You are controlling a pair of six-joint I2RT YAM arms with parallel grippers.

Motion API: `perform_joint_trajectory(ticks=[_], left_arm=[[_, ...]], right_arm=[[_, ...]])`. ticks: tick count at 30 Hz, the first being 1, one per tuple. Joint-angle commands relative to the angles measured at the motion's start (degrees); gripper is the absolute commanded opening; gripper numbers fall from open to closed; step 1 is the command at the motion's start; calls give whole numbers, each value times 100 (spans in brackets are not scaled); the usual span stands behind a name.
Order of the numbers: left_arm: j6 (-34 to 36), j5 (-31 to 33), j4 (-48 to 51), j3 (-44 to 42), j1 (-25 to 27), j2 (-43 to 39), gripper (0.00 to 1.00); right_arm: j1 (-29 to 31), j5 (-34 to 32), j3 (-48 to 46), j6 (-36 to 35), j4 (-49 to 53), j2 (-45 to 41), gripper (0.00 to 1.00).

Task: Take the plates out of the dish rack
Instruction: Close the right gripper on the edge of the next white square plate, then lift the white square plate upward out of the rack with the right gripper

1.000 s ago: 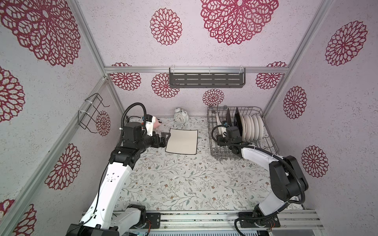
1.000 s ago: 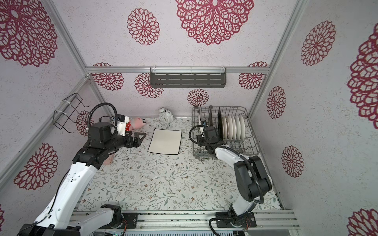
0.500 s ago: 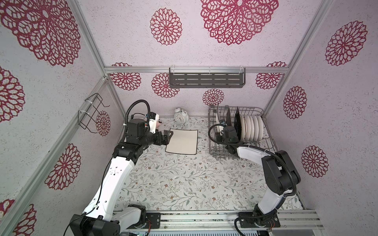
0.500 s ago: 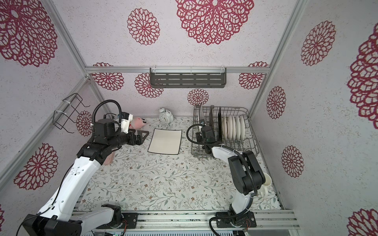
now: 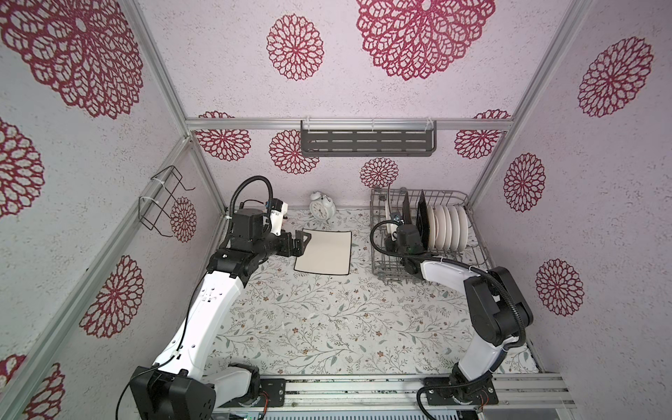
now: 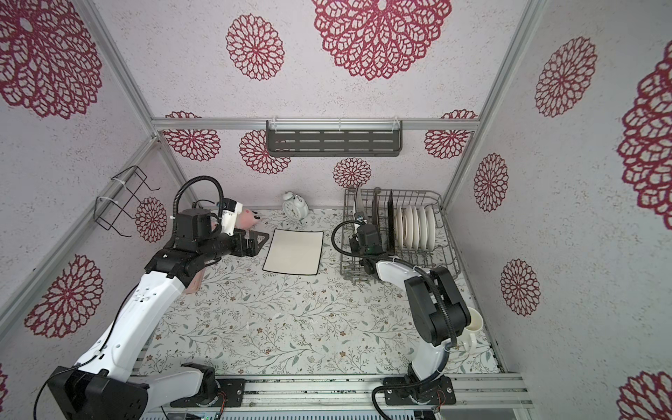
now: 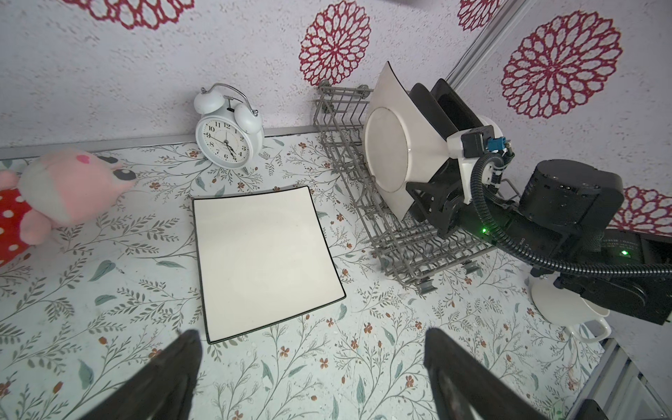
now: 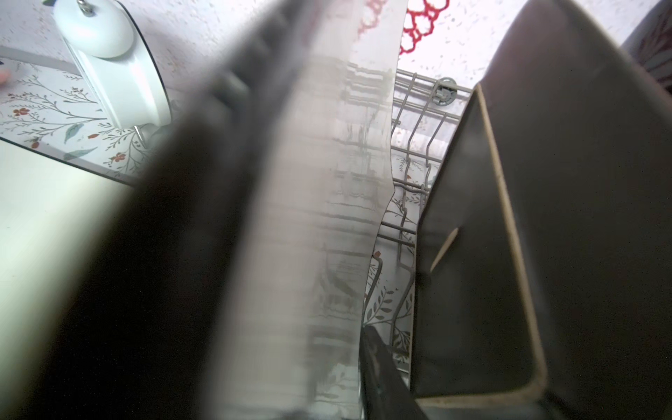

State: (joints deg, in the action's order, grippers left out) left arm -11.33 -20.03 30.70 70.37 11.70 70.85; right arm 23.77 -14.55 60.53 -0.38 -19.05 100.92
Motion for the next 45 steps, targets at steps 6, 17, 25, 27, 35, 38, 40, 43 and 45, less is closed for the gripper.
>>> perform_joint_trajectory(ticks=[6,17,25,27,35,38,40,43,45], left_arm=[[106,-51,-210,-27,75,-80,97],[87,-113,-279,-178,152,-181,97],[96,-54,-301,-346,156,-329,97],[88,-46,-302,-383,154,-366,97],[39,-37,-328,-463,165,-436,97],[28,-36,-328,-462,165,-466,97],[18,-41,-329,-463,169,-476,97],[-18,-45,-365,-502,174,-493,97],[-27,-45,-389,-516,176,-493,97]], right_arm=[[-69,19,45,-102,-82,-391,11],[-72,193,51,-306,19,-762,0],[-74,380,37,-373,-173,-975,0],[-73,415,55,-390,-196,-1021,0],[-73,392,64,-412,-296,-1291,0],[-74,391,46,-419,-326,-1406,0],[-67,396,25,-440,-358,-1505,0],[-62,401,20,-470,-346,-1629,0],[-55,400,20,-509,-329,-1726,0]])
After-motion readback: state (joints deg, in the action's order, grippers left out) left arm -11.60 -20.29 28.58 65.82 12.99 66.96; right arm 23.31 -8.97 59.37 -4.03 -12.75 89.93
